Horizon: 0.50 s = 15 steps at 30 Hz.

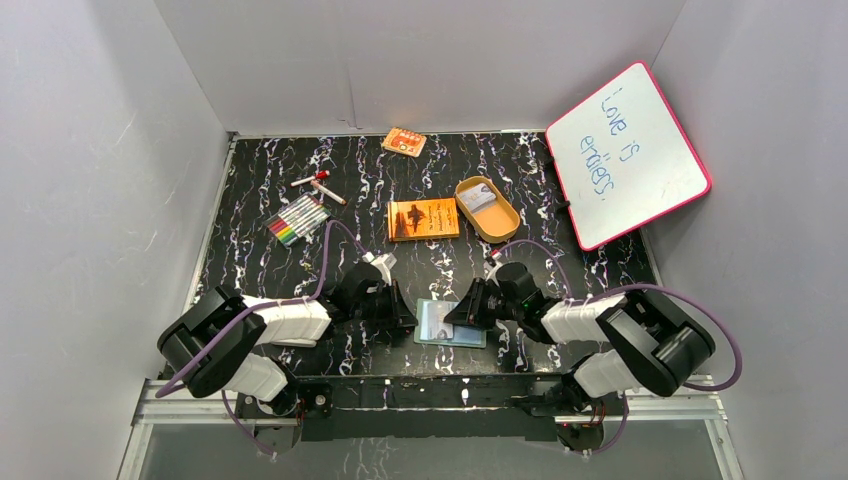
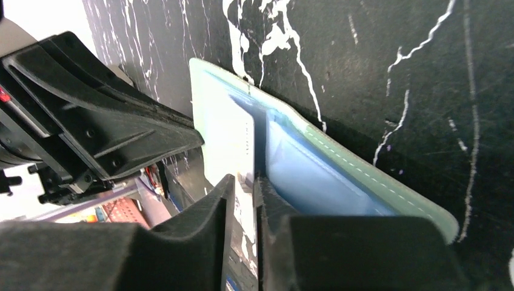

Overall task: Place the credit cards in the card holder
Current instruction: Insert the credit card into the card holder.

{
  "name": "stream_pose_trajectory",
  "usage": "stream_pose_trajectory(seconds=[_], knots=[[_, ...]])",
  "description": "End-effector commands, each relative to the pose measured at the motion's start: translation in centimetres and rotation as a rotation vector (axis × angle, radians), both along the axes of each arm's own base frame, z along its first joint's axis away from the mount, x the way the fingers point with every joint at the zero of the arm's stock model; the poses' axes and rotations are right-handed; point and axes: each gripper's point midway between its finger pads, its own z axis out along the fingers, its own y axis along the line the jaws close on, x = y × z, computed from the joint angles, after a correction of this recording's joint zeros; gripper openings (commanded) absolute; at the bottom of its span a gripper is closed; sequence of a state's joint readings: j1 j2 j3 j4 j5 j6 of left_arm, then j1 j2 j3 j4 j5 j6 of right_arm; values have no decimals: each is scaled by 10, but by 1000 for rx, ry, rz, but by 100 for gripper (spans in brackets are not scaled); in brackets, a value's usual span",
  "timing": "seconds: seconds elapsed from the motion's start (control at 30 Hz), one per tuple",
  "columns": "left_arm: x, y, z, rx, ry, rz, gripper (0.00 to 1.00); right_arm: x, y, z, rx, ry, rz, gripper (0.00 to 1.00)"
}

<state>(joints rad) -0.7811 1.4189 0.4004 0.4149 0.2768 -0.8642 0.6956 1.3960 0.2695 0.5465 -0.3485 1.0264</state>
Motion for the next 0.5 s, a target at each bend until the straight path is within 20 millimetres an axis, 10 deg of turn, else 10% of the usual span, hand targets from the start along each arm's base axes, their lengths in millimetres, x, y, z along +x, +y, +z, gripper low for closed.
stream_pose_trajectory(seconds=[0.0, 0.47], knots=[[1, 0, 5, -15, -19, 7, 0, -1, 2, 4, -14, -2, 4, 32], [2, -2, 9, -34, -32, 5, 0, 1, 11, 17, -29, -32, 49, 41]])
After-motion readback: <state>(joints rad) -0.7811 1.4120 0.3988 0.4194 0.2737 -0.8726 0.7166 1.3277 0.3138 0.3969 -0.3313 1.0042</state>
